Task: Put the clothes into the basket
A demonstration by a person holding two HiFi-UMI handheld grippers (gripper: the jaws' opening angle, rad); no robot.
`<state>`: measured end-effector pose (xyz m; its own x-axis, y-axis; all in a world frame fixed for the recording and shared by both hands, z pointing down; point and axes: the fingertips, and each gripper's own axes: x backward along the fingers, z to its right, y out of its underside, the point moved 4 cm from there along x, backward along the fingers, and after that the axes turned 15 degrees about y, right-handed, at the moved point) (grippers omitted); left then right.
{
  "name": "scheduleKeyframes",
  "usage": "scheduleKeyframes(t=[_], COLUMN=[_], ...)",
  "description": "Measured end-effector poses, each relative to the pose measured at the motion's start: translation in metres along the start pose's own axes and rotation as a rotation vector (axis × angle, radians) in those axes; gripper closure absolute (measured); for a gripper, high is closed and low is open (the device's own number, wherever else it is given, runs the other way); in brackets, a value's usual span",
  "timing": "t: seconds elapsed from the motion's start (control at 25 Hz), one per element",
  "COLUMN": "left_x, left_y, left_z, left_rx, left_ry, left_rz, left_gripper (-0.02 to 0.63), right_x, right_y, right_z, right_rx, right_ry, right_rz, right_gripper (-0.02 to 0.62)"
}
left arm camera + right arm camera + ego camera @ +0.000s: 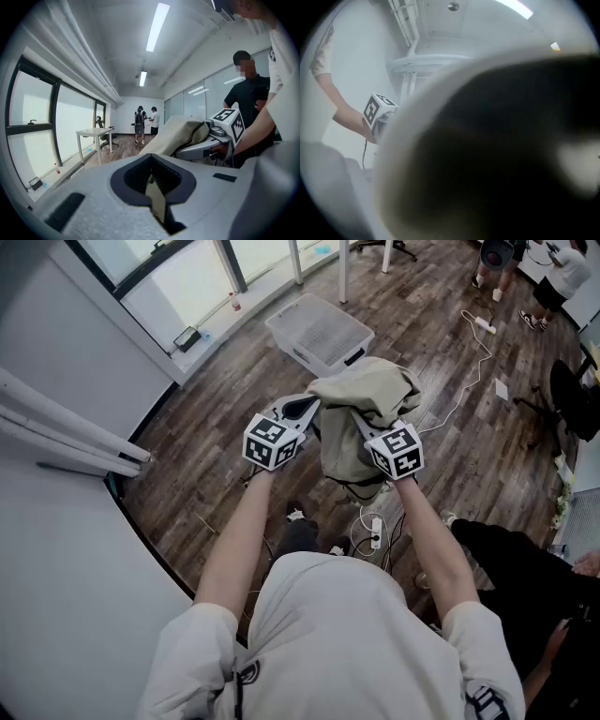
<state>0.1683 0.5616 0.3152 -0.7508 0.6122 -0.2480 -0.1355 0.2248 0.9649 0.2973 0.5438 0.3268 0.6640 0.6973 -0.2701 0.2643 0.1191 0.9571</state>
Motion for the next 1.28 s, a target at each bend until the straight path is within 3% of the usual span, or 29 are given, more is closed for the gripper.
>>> scheduleKeyframes(t=[1.04, 1.28], left_x=[0.019, 0.025], left_y=[-0.011, -0.021], left_z=[-0.029, -0.058], left_rx=[0.001, -0.004], left_ry=[0.001, 0.017], left_rz=[-0.014, 0.002], left_gripper=[0.592, 0.592], right_x=[-0.033, -0.059], right_y=[-0.036, -0.053], right_z=[0.013, 0.014], right_rx=[0.035, 0.034], right_ry=[0.0, 0.016], right_rz=[0.007, 0.016], right_gripper=[0.543, 0.543])
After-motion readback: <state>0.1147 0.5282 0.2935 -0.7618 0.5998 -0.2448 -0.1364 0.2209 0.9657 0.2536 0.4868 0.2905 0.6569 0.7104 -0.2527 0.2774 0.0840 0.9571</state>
